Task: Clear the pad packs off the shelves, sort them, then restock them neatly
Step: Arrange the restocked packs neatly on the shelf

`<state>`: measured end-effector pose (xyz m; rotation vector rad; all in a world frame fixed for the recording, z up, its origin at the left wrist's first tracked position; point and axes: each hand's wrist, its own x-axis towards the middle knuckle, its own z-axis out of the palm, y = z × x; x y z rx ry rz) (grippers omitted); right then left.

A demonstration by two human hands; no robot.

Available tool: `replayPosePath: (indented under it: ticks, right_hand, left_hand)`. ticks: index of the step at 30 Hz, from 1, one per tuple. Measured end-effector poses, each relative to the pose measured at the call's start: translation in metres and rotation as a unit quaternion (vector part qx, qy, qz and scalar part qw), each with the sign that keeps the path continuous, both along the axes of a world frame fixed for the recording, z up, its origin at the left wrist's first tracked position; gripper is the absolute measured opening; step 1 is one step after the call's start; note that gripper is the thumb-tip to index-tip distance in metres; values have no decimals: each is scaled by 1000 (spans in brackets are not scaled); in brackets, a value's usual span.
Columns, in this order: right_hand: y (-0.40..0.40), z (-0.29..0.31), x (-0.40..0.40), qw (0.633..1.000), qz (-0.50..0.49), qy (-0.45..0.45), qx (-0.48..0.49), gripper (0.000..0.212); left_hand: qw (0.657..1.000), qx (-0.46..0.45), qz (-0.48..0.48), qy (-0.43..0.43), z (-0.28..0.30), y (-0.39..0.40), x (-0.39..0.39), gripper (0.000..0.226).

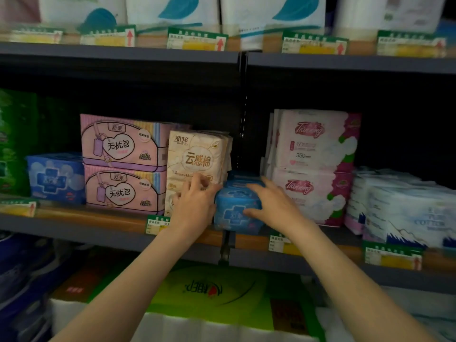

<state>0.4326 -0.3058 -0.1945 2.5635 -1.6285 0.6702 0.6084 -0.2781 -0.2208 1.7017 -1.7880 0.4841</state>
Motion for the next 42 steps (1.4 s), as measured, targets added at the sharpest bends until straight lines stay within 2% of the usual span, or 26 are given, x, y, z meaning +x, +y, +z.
replayPosePath:
  ticks: [2, 4, 5, 7, 10, 13, 15, 18, 24, 29, 33, 35, 38, 40, 42]
  right_hand:
    - [2, 10, -25, 995, -39, -49, -74, 59]
    - [-2, 15, -57, 986, -109, -67, -106, 52]
    - [-6, 16, -71, 983, -143, -60, -98, 51]
    - [-17, 11, -93, 980, -178, -54, -74, 55]
    - [-30, 5, -108, 983, -152, -58, -87, 60]
    - [-38, 2, -106, 978, -145, -109, -104, 52]
    - [-43, -2, -102, 975, -152, -116, -116, 52]
    - [-50, -3, -98, 970, -178, -56, -154, 58]
    - [-56, -6, -89, 967, -204, -20, -151, 56]
    - [-50, 5, -94, 974, -192, -13, -120, 57]
    - [-35, 12, -94, 980, -171, -70, -76, 55]
    - [-19, 13, -82, 979, -151, -96, -98, 47]
    - [6, 11, -46, 988, -19, -140, -59, 54]
    - [8, 3, -21, 997, 27, -72, -12, 56]
    - [1, -7, -6, 1000, 3, -16, -23, 54]
  left_hand:
    - [997, -67, -45, 15, 2, 2, -5, 42]
    - [989, -119, -83, 9, 4, 1, -20, 39]
    - [989, -113, -92, 0, 7, -1, -33, 41]
    - [996, -41, -80, -16, 10, -7, -58, 49]
    - [997, 54, -26, -54, 11, -21, -77, 50]
    - [994, 89, -51, -33, 12, -32, -75, 43]
    - [990, 107, -90, -24, 14, -39, -69, 41]
    - [982, 109, -157, -1, 17, -46, -60, 39]
    - [964, 100, -246, 34, 17, -44, -48, 37]
    - [968, 115, -223, 26, 23, -30, -49, 43]
    - [983, -54, -140, 109, 28, -2, -29, 39]
    - [983, -83, -103, 129, 27, 7, -20, 37]
    - [995, 23, -86, 45, 21, 2, -21, 43]
    - [996, 72, -62, 1, 18, -5, -23, 46]
    - [997, 62, -50, -24, 18, -12, -21, 46]
